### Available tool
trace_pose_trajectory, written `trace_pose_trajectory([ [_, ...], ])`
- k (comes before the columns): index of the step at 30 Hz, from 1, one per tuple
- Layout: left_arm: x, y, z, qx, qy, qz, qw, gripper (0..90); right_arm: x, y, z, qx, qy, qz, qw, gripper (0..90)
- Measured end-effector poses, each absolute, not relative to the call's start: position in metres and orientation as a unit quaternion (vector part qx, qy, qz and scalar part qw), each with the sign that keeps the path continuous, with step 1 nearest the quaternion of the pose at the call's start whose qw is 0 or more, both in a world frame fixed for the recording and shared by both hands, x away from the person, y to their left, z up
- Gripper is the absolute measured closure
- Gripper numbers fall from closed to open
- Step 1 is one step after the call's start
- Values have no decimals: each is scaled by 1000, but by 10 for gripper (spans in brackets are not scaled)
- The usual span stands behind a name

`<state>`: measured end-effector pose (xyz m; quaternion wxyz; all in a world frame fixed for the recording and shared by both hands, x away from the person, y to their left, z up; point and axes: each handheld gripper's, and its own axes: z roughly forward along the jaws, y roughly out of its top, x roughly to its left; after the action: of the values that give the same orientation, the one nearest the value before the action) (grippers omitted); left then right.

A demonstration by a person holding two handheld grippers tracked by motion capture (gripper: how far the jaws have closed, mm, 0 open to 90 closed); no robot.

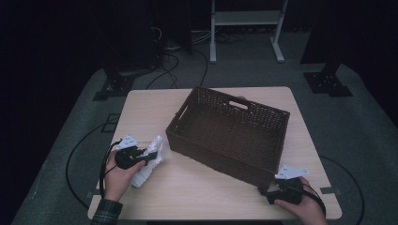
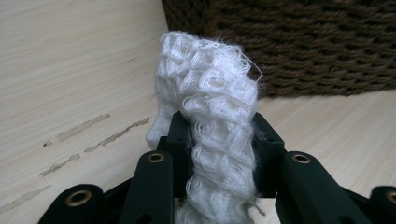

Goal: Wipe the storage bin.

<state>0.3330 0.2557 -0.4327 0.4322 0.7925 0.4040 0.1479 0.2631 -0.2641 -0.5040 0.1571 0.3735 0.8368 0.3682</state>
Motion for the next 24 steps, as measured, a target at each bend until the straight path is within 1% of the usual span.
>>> trace_pose_trajectory([
  [9, 331, 250, -423, 789, 391, 150, 449, 667, 263, -264, -504, 374, 836, 368, 158, 138],
  [12, 330, 247, -419, 789, 388, 150, 452, 667, 263, -265, -504, 380, 832, 370, 160, 178],
  [24, 329, 239, -408, 785, 375, 153, 468, 669, 263, -265, -503, 381, 831, 371, 160, 186],
])
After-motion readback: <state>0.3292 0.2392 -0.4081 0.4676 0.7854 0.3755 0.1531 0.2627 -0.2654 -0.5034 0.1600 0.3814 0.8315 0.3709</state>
